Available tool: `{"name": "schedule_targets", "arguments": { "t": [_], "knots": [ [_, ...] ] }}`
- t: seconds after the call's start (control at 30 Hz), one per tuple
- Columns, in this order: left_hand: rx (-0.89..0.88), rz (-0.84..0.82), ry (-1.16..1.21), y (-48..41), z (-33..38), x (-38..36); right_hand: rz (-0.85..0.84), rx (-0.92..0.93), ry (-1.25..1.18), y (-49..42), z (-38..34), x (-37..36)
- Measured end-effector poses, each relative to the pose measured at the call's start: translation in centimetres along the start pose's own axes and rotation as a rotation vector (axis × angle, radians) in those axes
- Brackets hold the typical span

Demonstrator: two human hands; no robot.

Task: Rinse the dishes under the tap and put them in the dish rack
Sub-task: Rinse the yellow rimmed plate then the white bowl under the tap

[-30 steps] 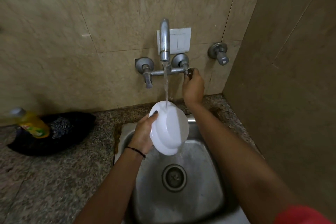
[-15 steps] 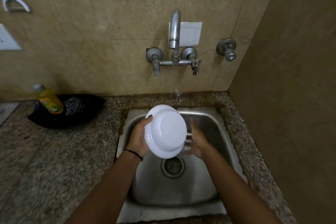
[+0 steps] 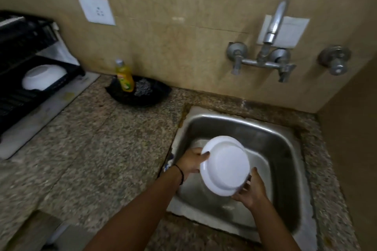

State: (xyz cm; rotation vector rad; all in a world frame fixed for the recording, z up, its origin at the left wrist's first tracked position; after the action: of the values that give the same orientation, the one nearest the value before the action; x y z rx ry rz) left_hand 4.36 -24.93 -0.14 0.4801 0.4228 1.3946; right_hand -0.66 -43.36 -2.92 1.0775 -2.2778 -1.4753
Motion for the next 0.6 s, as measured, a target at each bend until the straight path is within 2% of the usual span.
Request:
{"name": "schedule_targets", "arguments": {
  "t": [0.07,0.2,0.27,0.33,0.43,0.5,0.6],
  "knots": [
    [-0.058,-0.015,0.042,-0.3,1.1,1.2,0.071,0.141,0.031,0.7,-0.3,-2.1],
    [-0.147,0.033,0.206,-0.8,3.9,6.0,0.117,0.602,0.142,4.1,-2.1,-8.7],
    [-0.161,0.06,0.322,-0.7,5.5,9.5,0.067,0.802,0.174,7.0,-2.7,-12.7],
    [-0.177,0.1,0.468,-0.6,6.7,14.4,-0.061,0.927,0.199,9.8,-2.5,-17.7],
    [-0.184,0.214,0.71,-0.2,7.4,23.4,-0.355,0.955,0.223,13.1,0.4,-26.4],
    [-0.206,0.309,0.836,-0.1,6.9,30.3,-0.57,0.856,0.288,13.9,4.1,-33.4],
    [-0.22,0.489,0.99,1.0,5.8,39.6,-0.723,0.723,0.533,12.8,10.9,-43.8]
  ]
}}
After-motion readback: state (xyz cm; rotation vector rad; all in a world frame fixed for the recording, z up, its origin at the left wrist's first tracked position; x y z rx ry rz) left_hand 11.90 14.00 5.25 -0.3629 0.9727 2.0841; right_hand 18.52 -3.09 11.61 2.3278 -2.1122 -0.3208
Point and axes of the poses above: each hand's wrist, its own y-axis away from the middle knuckle, its own x-axis out of the back of the hand, z = x × y, the point moved 1 cm from there along -y, towards the middle knuckle, and after that the axes turned 8 degrees about z, right-handed, at the moved point
